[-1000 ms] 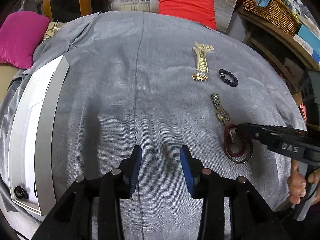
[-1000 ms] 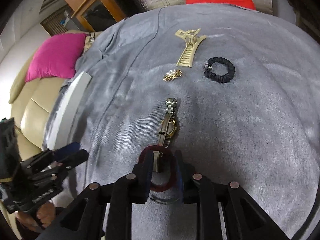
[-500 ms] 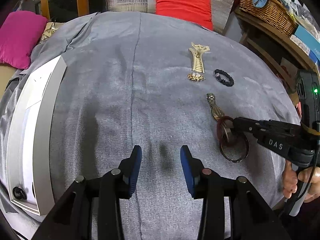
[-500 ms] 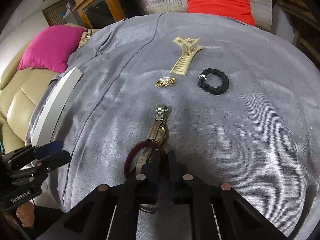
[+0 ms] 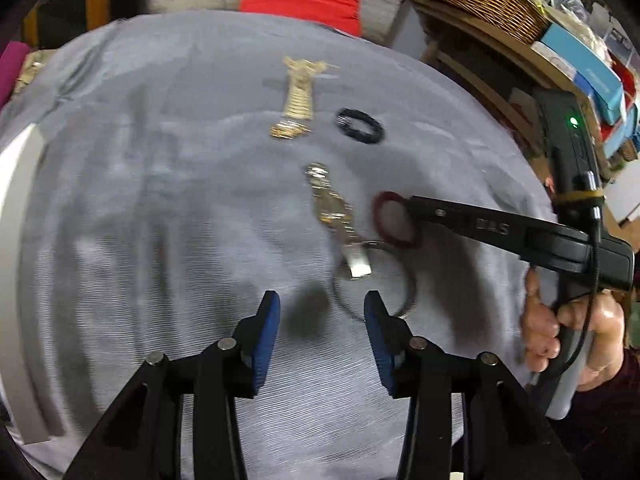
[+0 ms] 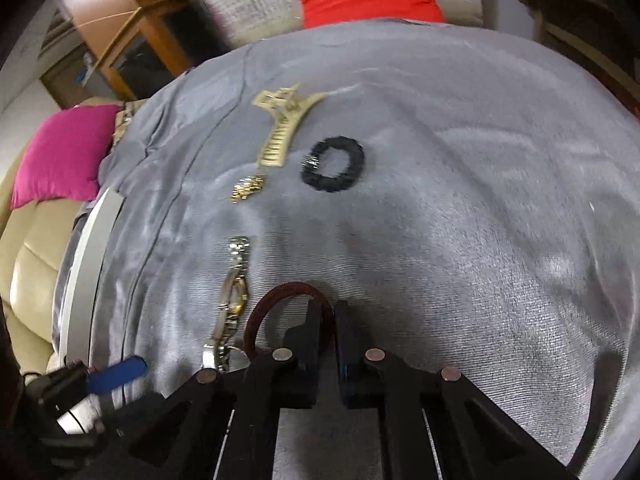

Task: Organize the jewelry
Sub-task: 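Grasp the silver bangle with the left gripper while the right holds the red ring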

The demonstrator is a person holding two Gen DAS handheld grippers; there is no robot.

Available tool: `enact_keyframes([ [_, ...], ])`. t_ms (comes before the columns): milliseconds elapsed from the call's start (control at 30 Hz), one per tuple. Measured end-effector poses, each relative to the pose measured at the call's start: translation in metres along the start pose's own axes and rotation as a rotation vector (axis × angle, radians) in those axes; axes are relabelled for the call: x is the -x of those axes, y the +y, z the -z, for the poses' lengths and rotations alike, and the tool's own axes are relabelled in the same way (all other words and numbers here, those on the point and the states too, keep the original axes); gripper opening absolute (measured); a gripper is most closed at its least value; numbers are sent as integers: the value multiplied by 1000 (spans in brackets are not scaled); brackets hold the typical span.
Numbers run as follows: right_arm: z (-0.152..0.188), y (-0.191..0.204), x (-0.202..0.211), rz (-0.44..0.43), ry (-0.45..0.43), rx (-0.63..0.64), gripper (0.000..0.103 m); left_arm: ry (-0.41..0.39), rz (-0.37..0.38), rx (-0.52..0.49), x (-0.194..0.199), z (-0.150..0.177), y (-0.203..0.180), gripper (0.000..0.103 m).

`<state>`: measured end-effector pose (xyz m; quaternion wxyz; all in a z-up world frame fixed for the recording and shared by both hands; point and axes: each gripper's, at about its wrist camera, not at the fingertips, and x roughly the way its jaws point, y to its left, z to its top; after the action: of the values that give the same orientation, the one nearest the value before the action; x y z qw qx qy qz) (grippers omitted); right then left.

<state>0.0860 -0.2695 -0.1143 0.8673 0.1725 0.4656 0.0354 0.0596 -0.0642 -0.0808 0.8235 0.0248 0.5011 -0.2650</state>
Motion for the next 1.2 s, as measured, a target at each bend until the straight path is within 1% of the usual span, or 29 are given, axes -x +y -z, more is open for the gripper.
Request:
enact_keyframes([
  [67, 0, -1, 0, -6, -4, -8, 7, 20, 6, -8, -9, -1, -6, 46],
  [200, 0, -3, -1, -11, -1, -20, 7, 84, 60, 10, -27, -2, -8, 46],
  [233, 0, -3, -1, -14, 0, -23, 7, 83, 62, 4, -28, -2, -10, 44],
  [267, 0, -4, 0, -15, 0, -25, 7, 80, 62, -6, -29, -1, -12, 36],
  [300, 0, -4, 0, -16, 0, -27, 7, 80, 58, -20, -31, -2, -15, 31],
  [333, 0, -4, -1, -16, 1, -29, 7, 80, 39, -37, -33, -2, -17, 23],
  [367, 0, -4, -1, -16, 2, -30, 7, 81, 19, -43, -35, -2, -17, 17],
  [433, 1, -4, -1, -17, 3, -33, 7, 71, 11, -42, -35, -3, -15, 10],
  [567, 1, -5, 0, -16, 5, -36, 7, 70, 37, -34, -30, -1, -9, 7],
  [633, 1, -5, 1, -16, 8, -37, 7, 71, 45, -46, -26, 1, -7, 7],
  [667, 1, -5, 1, -15, 9, -37, 7, 71, 46, -51, -22, 2, -6, 4],
  [700, 1, -5, 1, -14, 10, -38, 7, 75, 46, -57, -19, 4, -3, 4],
  [733, 1, -5, 1, -15, 11, -43, 7, 78, 41, -63, -15, 6, 1, 4],
  [833, 2, -5, 1, -13, 12, -48, 7, 67, -27, -76, -7, 9, 14, 4],
  [900, 2, -5, 0, -11, 13, -48, 7, 65, -50, -70, -2, 10, 23, 4],
  [933, 2, -4, 0, -8, 13, -46, 7, 57, -46, -56, 1, 10, 28, 7],
  [967, 1, -4, -1, -8, 14, -46, 7, 51, -29, -50, 1, 8, 28, 14],
  [1000, 1, -4, -1, -8, 14, -48, 7, 30, 22, -39, 6, 6, 27, 21],
  [1033, 1, -4, -1, -10, 14, -51, 7, 18, 47, -36, 10, 7, 26, 47],
  [1067, 0, -4, -2, -10, 14, -54, 7, 1, 73, -34, 13, 6, 22, 79],
  [1100, 0, -4, -2, -11, 15, -56, 7, -24, 85, -34, 16, 6, 16, 87],
  [1133, 0, -4, -3, -12, 15, -58, 7, -53, 91, -37, 18, 6, 10, 88],
  [1200, 0, -4, -2, -12, 13, -53, 7, -57, 121, -67, 15, 5, -5, 88],
])
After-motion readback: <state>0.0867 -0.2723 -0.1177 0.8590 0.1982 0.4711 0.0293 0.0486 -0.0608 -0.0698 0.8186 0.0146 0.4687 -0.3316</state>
